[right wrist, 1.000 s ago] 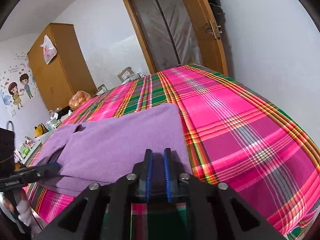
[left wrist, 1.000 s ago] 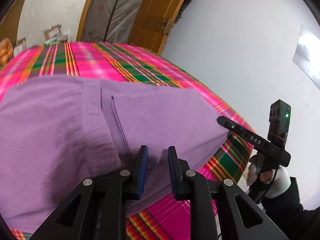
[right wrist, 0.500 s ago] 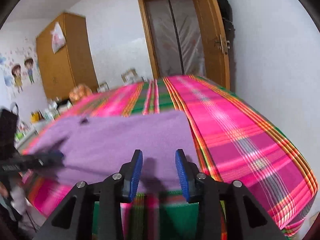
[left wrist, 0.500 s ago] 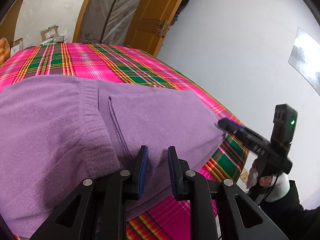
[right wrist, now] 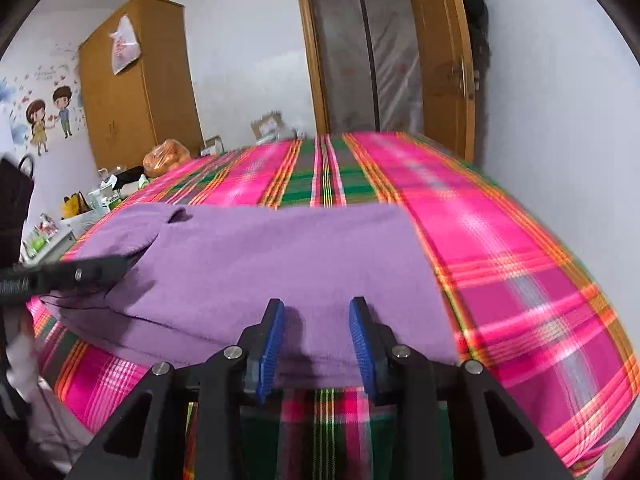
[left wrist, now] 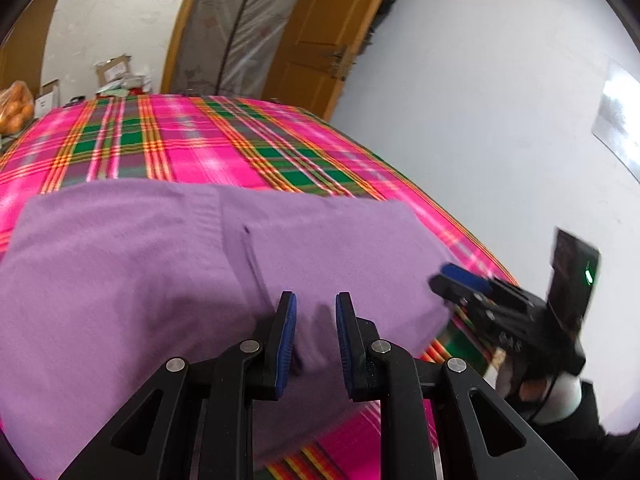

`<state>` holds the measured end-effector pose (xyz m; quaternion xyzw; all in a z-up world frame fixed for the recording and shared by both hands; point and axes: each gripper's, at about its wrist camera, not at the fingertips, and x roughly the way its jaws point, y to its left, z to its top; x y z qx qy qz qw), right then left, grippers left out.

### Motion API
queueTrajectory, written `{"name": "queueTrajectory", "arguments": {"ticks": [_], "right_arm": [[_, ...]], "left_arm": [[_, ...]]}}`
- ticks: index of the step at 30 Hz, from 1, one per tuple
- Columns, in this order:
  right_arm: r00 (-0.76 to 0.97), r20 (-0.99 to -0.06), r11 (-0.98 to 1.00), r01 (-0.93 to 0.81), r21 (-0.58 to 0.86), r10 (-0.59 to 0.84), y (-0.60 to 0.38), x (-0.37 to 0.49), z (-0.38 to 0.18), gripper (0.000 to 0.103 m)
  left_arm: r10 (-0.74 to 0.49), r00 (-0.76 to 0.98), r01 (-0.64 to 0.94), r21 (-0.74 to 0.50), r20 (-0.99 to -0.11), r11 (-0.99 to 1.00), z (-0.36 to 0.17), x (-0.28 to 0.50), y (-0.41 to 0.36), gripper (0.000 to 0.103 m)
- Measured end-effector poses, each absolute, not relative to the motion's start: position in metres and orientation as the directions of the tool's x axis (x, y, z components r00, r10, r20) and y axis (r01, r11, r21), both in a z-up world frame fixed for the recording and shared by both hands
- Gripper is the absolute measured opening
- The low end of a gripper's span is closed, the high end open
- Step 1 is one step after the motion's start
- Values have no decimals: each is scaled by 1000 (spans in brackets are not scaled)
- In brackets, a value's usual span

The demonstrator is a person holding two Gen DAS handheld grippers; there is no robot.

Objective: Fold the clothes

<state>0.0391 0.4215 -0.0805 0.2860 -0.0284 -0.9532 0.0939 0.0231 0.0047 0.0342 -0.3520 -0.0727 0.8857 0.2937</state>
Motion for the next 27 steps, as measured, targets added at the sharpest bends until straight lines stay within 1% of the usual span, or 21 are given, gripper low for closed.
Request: {"name": "queueTrajectory", "arguments": {"ticks": [4, 7, 10, 13, 15, 18, 20, 24, 27], "right_arm": [[-842, -501, -980, 166, 112, -200, 421, 40, -73, 34], [-808, -560, -982, 170, 79, -185, 414, 31, -83, 34], [-814, -557, -985, 165, 52, -166, 410, 31, -83, 34], [-824, -536, -983, 162, 86, -182, 412, 31, -78, 34], [-831, -526, -983, 152, 102, -182, 415, 30, -75, 34], [-827, -535, -984, 118, 134, -172, 421, 26, -76, 34], [-829, -531, -979, 88, 182, -174, 430, 24, -78, 34], [-833, -533, -961, -2, 275, -150, 455, 23, -82, 34], [-839, -515, -937, -17, 348, -175, 473, 28, -82, 34]], "left_arm": [[559, -598, -471, -312, -575, -825, 46, 11, 6, 21], [558, -595, -471, -311, -579, -826, 46, -2, 10, 21], [536, -579, -452, -305, -615, -838, 35, -14, 15, 21], [514, -559, -435, -298, -651, -850, 23, -21, 18, 21], [516, -564, -436, -298, -645, -849, 24, -22, 18, 21], [528, -571, -436, -312, -629, -844, 30, -25, 18, 21], [527, -576, -430, -316, -625, -845, 32, -29, 19, 21], [529, -539, -399, -354, -656, -846, 23, -43, 20, 21], [533, -550, -397, -360, -644, -844, 26, -40, 17, 21]]}}
